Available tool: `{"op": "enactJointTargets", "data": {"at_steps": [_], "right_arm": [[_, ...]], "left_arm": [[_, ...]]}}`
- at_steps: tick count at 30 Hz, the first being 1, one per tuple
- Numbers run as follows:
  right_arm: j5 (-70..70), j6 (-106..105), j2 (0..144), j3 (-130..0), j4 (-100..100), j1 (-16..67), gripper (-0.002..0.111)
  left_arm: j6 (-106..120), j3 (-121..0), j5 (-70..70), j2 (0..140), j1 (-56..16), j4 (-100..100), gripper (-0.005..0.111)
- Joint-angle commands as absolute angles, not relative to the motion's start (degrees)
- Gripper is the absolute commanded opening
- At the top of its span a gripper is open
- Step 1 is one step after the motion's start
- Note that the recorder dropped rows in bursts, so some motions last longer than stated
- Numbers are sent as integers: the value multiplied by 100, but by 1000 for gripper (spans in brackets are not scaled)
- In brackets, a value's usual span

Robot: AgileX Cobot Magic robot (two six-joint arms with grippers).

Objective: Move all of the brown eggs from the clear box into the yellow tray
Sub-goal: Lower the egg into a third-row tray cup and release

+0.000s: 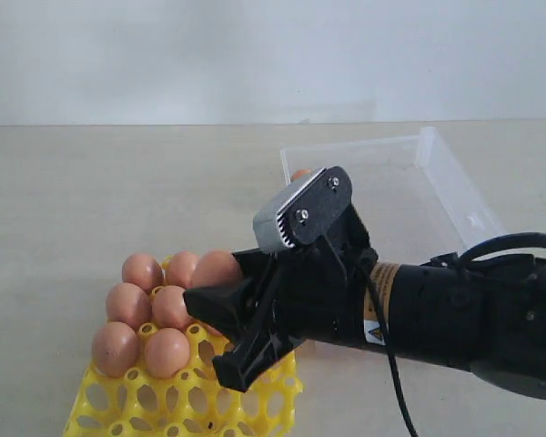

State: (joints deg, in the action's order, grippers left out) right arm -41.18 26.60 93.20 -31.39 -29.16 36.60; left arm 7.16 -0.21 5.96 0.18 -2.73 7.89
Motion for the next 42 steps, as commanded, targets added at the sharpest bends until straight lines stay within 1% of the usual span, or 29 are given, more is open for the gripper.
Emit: {"op": "enactJointTargets", "data": {"at_steps": [1,9,14,23,27,28,31,33,35,42], "right_arm": [[-4354,2328,9725,-3114,-2952,3655,0],[-4837,2172,10188,-3114,-3018,3667,0],[-4825,2001,10343,-3143,-3424,3667,0],[-4847,1915,10851,-3571,-3436,3667,0],[-4679,1882,10860,-3615,-3367,3667,1],[-4628,1873,10860,-3615,-3367,3667,3],[-4438,1600,10860,-3615,-3379,3667,21],[-4438,1517,10860,-3615,-3379,3667,30],[-4438,1445,10860,-3615,-3368,3667,36],[-4438,1122,10860,-3615,-3368,3667,50]], "left_arm": [[733,0,575,0,-257,791,4],[733,0,575,0,-257,791,4],[733,0,590,0,-257,791,4],[733,0,590,0,-257,791,4],[733,0,590,0,-257,791,4],[733,0,590,0,-257,791,4],[733,0,590,0,-257,791,4],[733,0,590,0,-257,791,4],[733,0,590,0,-257,791,4],[733,0,561,0,-257,791,4]]}}
